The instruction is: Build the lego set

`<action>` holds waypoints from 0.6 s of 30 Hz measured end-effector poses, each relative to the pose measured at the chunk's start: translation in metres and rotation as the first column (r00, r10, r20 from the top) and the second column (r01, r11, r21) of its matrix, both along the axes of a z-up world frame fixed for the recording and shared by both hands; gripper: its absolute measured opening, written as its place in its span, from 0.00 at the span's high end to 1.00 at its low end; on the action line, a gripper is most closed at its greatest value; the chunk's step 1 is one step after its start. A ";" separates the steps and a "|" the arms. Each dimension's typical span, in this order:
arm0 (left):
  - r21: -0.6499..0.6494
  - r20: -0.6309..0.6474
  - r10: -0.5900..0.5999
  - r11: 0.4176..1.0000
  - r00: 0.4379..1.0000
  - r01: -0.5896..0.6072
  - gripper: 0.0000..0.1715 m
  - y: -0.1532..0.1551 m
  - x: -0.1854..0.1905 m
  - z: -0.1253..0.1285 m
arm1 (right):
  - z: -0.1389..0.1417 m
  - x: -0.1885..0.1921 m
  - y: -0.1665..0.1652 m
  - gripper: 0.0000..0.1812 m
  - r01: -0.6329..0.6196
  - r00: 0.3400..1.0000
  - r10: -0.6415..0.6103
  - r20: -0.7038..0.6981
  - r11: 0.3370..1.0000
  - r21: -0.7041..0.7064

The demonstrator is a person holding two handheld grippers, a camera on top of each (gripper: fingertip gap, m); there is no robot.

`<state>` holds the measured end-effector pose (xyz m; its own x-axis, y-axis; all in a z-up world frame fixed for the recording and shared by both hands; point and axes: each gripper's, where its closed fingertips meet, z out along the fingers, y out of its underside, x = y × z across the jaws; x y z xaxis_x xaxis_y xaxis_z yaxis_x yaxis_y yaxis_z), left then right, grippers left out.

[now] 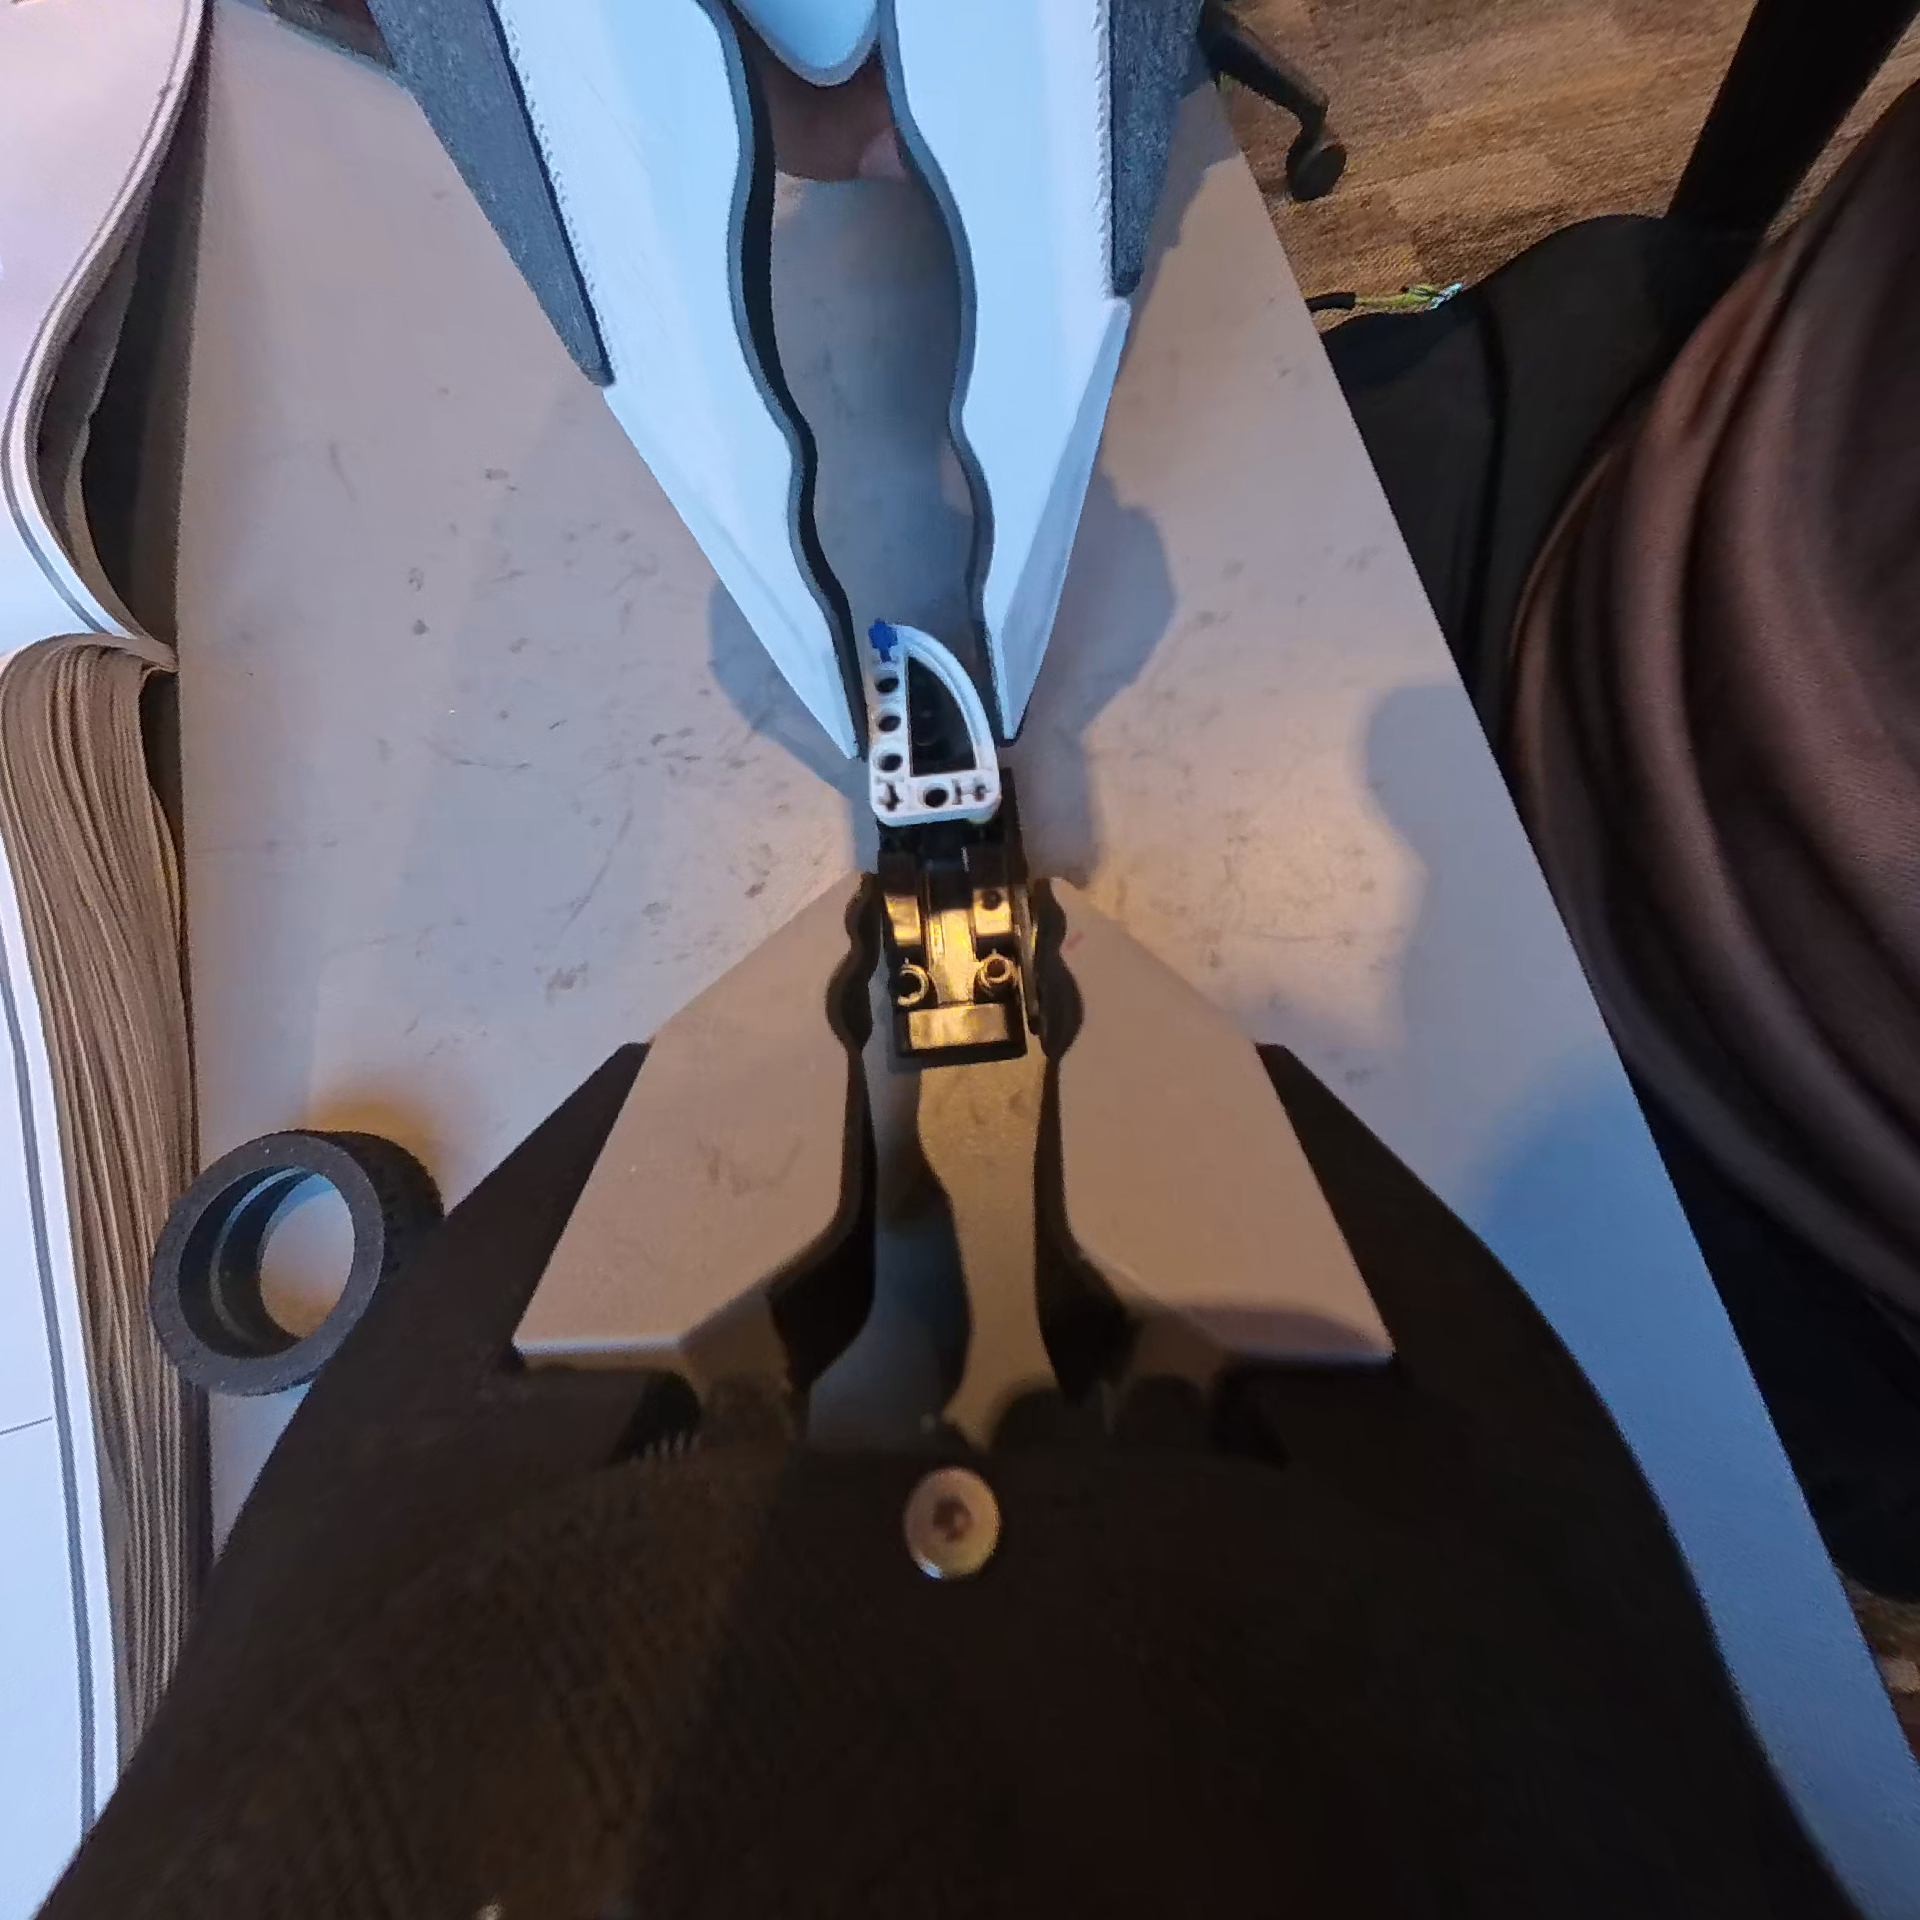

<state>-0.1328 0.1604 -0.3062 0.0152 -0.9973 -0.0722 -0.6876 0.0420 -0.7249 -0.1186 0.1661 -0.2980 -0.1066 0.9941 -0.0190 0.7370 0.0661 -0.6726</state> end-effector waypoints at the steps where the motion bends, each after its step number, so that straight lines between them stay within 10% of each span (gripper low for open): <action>1: -0.001 0.000 0.000 1.000 1.000 0.000 0.85 0.000 0.000 0.000 | 0.000 0.000 0.000 0.88 -0.003 1.000 0.003 0.001 1.000 0.005; 18: -0.010 0.000 0.004 1.000 1.000 -0.004 0.84 0.000 0.001 0.000 | 0.000 0.002 0.000 0.88 -0.005 1.000 0.005 -0.001 1.000 0.014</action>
<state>-0.1316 0.1605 -0.3063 0.0197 -0.9979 -0.0624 -0.6876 0.0318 -0.7254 -0.1169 0.1661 -0.2983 -0.1114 0.9938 -0.0046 0.7359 0.0793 -0.6724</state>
